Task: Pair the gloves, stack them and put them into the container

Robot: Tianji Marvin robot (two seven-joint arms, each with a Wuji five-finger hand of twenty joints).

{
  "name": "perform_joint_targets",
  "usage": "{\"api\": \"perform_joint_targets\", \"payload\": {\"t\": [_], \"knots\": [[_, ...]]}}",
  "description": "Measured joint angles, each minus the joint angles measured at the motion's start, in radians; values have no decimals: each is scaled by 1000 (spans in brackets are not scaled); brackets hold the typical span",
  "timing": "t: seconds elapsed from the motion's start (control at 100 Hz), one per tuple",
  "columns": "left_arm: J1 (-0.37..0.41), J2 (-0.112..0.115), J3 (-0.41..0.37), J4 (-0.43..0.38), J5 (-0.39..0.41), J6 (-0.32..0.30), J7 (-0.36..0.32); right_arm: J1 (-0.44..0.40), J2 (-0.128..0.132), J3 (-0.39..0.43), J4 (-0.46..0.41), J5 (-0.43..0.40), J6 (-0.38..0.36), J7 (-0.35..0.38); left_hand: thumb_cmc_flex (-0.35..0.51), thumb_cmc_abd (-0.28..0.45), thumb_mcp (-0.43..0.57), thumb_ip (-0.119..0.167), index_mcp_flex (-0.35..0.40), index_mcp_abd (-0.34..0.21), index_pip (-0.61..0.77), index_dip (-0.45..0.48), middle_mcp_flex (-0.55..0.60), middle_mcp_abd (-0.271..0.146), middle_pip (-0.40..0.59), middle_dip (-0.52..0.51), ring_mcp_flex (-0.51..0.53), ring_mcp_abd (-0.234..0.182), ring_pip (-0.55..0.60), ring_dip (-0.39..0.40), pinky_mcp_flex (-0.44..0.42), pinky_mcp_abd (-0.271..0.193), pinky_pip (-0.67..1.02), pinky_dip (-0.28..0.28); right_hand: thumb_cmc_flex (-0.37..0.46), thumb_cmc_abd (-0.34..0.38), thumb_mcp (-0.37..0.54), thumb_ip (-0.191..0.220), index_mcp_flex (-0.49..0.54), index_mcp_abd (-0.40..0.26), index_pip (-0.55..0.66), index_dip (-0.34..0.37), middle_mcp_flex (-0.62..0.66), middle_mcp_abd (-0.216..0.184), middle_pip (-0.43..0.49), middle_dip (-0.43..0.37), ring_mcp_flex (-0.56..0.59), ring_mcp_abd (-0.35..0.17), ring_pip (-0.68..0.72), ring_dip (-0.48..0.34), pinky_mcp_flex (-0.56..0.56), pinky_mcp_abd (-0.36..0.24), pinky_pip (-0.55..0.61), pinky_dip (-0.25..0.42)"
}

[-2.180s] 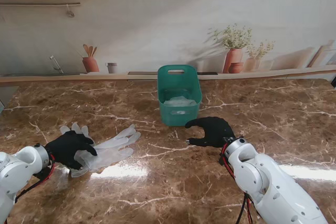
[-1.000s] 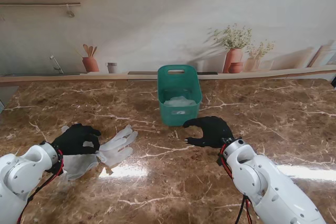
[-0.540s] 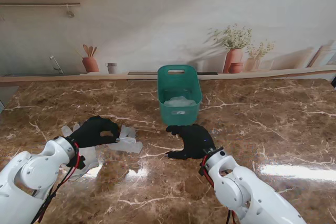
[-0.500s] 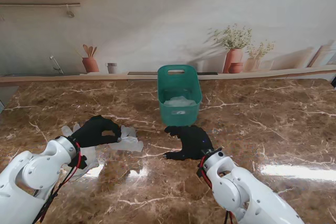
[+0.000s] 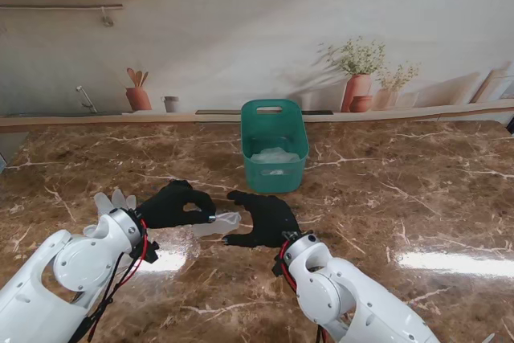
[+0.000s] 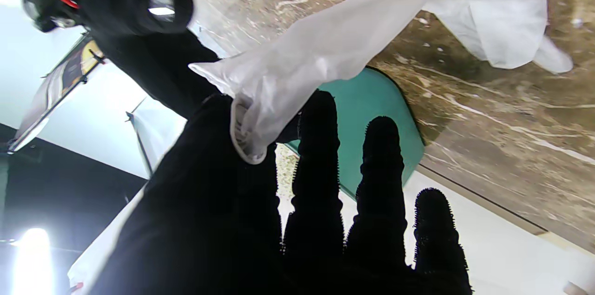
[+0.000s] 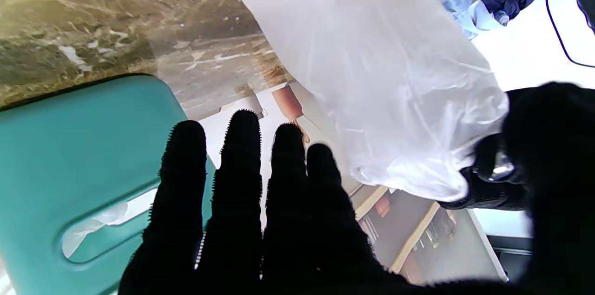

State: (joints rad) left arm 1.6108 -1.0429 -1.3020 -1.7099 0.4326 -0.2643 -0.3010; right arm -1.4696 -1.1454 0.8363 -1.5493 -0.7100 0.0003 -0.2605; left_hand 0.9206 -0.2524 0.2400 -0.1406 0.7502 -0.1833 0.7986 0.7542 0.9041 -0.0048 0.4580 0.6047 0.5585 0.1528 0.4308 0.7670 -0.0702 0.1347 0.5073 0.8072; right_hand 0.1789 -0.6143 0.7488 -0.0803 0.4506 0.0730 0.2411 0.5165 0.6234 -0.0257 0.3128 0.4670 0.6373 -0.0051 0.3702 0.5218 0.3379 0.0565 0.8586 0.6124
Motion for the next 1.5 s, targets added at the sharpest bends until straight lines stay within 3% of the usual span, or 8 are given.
{"api": "perform_joint_targets", "payload": {"t": [0.2, 0.29, 0.38, 0.7, 0.81, 1.11, 1.24, 1.5], "knots": [[24, 0, -14, -53, -27, -29, -17, -31, -15, 27, -12, -48, -29, -156, 0, 0, 0, 0, 0, 0, 0, 22, 59, 9, -8, -35, 37, 10, 23, 4, 0, 6, 89, 8, 286, -42, -130, 0, 365, -184, 235, 105, 289, -45, 106, 75, 106, -5, 103, 26, 70, 18, 77, 85], [46, 1, -28, -84, -41, -41, -28, -57, -23, 53, -32, -62, -30, -192, 0, 0, 0, 0, 0, 0, 0, 32, 71, 11, -12, -47, 64, 13, 27, 5, 0, 17, 117, 13, 296, -148, 157, -168, 433, -286, 553, -17, 416, -66, 171, 168, 195, -9, 181, 77, 128, 23, 182, 123], [78, 0, -47, -120, -5, -62, -6, -105, -29, 101, -91, -56, -30, -188, 1, 0, 0, 0, 0, 7, 0, 31, 71, 11, -12, -55, 61, 14, 37, 6, 10, 28, 169, 15, 294, -154, 242, -206, 504, -325, 697, -41, 507, -71, 206, 271, 269, -10, 253, 107, 173, 30, 269, 136], [124, -14, -58, -138, 8, -68, 96, -178, -28, 132, -157, -53, -109, -250, 8, 0, -4, 11, 0, 27, 37, -183, 77, 16, -18, -100, 83, 15, 35, -35, 25, 72, 223, -44, 295, -178, 313, -206, 524, -339, 719, 55, 551, -72, 223, 333, 280, -12, 342, 145, 196, 31, 357, 160], [129, -18, -57, -128, -118, -68, 84, -191, -30, 137, -171, -40, -109, -259, -248, -6, 57, 24, -17, 120, -175, -286, -41, 31, -95, -159, 36, 17, -49, -108, 11, 90, 213, -83, 288, -189, 327, -206, 539, -340, 719, 86, 560, -72, 235, 350, 280, -12, 354, 157, 197, 31, 359, 160], [124, -8, -58, -82, -142, -137, -12, -216, -45, 154, -198, 7, -99, -284, -338, -267, 2, 44, -136, 199, -448, -444, -272, 34, -196, -243, -115, -5, -199, -201, -14, 107, -14, -118, 286, -200, 348, -206, 539, -340, 719, 121, 560, -70, 245, 370, 280, -12, 377, 169, 198, 31, 382, 171], [123, -4, -50, -67, -71, -144, 28, -225, -47, 165, -212, 9, -98, -287, -339, -354, 291, 44, -136, 200, -418, -450, -274, 34, -194, -246, -109, -5, -199, -203, -15, 107, -60, -52, 286, -200, 349, -206, 539, -340, 719, 122, 560, -70, 245, 370, 280, -12, 378, 169, 198, 31, 383, 172], [130, -32, -17, -32, -97, -202, 201, -270, -47, 203, -266, 33, -102, -237, -102, -293, 324, -15, 56, -16, 49, -337, 32, 11, -109, -146, 50, -4, -90, -106, 9, 95, 67, -26, 286, -216, 352, -206, 550, -337, 718, 123, 573, -66, 259, 371, 302, -10, 395, 170, 215, 43, 408, 172]]}}
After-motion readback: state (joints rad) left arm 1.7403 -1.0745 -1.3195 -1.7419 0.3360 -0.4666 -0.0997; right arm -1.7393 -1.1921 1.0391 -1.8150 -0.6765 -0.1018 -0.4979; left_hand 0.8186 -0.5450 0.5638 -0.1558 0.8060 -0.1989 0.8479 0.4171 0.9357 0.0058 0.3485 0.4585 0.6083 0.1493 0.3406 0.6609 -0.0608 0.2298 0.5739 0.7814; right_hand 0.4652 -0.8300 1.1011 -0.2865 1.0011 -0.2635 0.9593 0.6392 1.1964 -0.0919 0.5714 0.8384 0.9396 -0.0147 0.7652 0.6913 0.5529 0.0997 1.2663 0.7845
